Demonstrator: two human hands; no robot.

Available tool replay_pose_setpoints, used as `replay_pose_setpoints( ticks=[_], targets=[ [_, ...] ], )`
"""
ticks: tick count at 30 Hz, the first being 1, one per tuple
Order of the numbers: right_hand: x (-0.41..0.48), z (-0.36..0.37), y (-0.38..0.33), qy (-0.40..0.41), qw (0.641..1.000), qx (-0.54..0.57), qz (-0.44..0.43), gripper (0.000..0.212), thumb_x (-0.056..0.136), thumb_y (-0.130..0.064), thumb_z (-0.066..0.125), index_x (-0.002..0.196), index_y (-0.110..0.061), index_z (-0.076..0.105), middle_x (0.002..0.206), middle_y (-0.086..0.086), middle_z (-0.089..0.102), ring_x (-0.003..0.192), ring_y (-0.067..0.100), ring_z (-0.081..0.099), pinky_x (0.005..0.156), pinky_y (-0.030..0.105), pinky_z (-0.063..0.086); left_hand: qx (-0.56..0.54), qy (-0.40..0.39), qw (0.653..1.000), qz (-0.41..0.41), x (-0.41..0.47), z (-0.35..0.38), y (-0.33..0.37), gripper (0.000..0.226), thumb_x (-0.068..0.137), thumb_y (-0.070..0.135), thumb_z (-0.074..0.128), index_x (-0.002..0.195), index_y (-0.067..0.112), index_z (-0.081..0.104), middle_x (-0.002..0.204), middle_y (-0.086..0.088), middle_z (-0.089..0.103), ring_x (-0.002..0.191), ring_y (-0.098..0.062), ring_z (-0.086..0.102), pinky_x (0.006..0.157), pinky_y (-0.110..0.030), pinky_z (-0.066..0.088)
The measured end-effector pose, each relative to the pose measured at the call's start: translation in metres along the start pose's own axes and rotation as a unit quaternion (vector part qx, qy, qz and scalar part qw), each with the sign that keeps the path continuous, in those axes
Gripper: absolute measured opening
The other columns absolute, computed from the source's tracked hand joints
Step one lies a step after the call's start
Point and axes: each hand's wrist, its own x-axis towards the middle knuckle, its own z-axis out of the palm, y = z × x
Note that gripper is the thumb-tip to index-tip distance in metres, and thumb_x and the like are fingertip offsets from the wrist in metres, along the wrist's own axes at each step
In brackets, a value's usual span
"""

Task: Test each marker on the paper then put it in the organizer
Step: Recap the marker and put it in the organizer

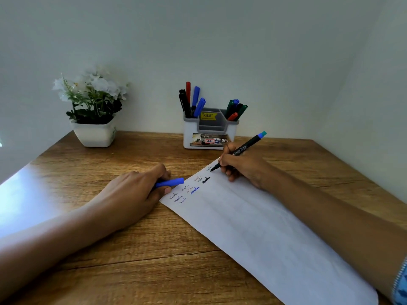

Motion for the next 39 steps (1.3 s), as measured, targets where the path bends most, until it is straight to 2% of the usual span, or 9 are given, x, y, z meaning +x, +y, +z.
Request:
replay_pose_setpoints(
  ticks=[8,14,17,19,24,30,36,39],
  targets=[
    [-0.0001,0.0001,-0.0008,0.001,1.000,0.003,0.005,0.029,0.082,0.000,0.058,0.059,-0.015,0.049,0.052,0.004,0.058,0.045,0.013,0.051,0.040,0.022,0.045,-0.015,0.003,1.000,0.006,-0.0003,-0.0013,0.0011,0.007,0.094,0.042,0.044,0.099,0.041,0.039,0.133,0.025,0.051,0.109,-0.007,0.059,0.085,-0.027,0.047],
    [0.0001,0.0005,-0.0014,-0.002,1.000,0.003,0.001,0.031,0.081,0.000,0.057,0.056,-0.017,0.049,0.053,0.006,0.057,0.044,0.013,0.050,0.039,0.021,0.043,-0.042,0.007,0.999,-0.009,-0.0014,-0.0019,0.0008,0.010,0.093,0.042,0.047,0.102,0.037,0.048,0.133,0.026,0.051,0.112,-0.006,0.057,0.082,-0.024,0.042],
    [0.0001,0.0000,-0.0007,0.007,1.000,0.007,0.004,0.029,0.081,0.000,0.057,0.057,-0.015,0.049,0.052,0.006,0.056,0.044,0.013,0.050,0.039,0.021,0.044,-0.069,0.007,0.997,-0.016,-0.0025,-0.0027,0.0008,0.008,0.093,0.044,0.045,0.097,0.039,0.048,0.130,0.024,0.055,0.096,-0.006,0.060,0.077,-0.027,0.045],
    [0.0002,-0.0002,-0.0009,0.008,1.000,0.014,0.006,0.027,0.082,0.000,0.057,0.060,-0.014,0.049,0.053,0.006,0.057,0.045,0.013,0.050,0.040,0.022,0.045,-0.074,0.007,0.997,-0.015,-0.0024,-0.0030,0.0006,0.008,0.092,0.044,0.046,0.096,0.038,0.049,0.130,0.027,0.053,0.088,-0.001,0.058,0.071,-0.023,0.042],
    [0.0007,0.0002,-0.0008,0.017,1.000,0.015,0.016,0.026,0.082,-0.001,0.057,0.061,-0.014,0.050,0.054,0.006,0.057,0.044,0.013,0.050,0.040,0.022,0.045,-0.054,0.008,0.999,-0.003,-0.0021,-0.0028,0.0013,0.006,0.092,0.042,0.049,0.097,0.038,0.048,0.132,0.026,0.051,0.114,-0.004,0.056,0.086,-0.025,0.043],
    [0.0001,-0.0003,-0.0020,0.012,1.000,0.012,0.019,0.027,0.082,0.000,0.057,0.060,-0.014,0.050,0.052,0.006,0.056,0.044,0.012,0.050,0.039,0.021,0.044,-0.031,0.006,0.999,0.012,-0.0041,-0.0044,0.0046,0.015,0.091,0.043,0.049,0.082,0.044,0.038,0.131,0.023,0.054,0.111,-0.007,0.059,0.085,-0.026,0.045],
    [0.0017,0.0000,-0.0011,0.019,1.000,0.010,0.022,0.026,0.082,-0.002,0.057,0.060,-0.015,0.050,0.053,0.005,0.055,0.045,0.013,0.050,0.040,0.022,0.044,-0.030,0.003,0.999,0.012,-0.0041,-0.0046,0.0050,0.007,0.092,0.043,0.048,0.092,0.042,0.041,0.134,0.023,0.051,0.111,-0.006,0.058,0.086,-0.024,0.044],
    [0.0020,0.0007,-0.0003,0.024,1.000,0.007,0.019,0.027,0.083,-0.003,0.057,0.060,-0.016,0.051,0.054,0.005,0.056,0.045,0.013,0.050,0.041,0.022,0.045,-0.027,-0.003,1.000,0.009,-0.0040,-0.0055,0.0058,0.007,0.092,0.044,0.047,0.091,0.042,0.039,0.131,0.021,0.055,0.107,-0.007,0.060,0.086,-0.026,0.046]
  ],
)
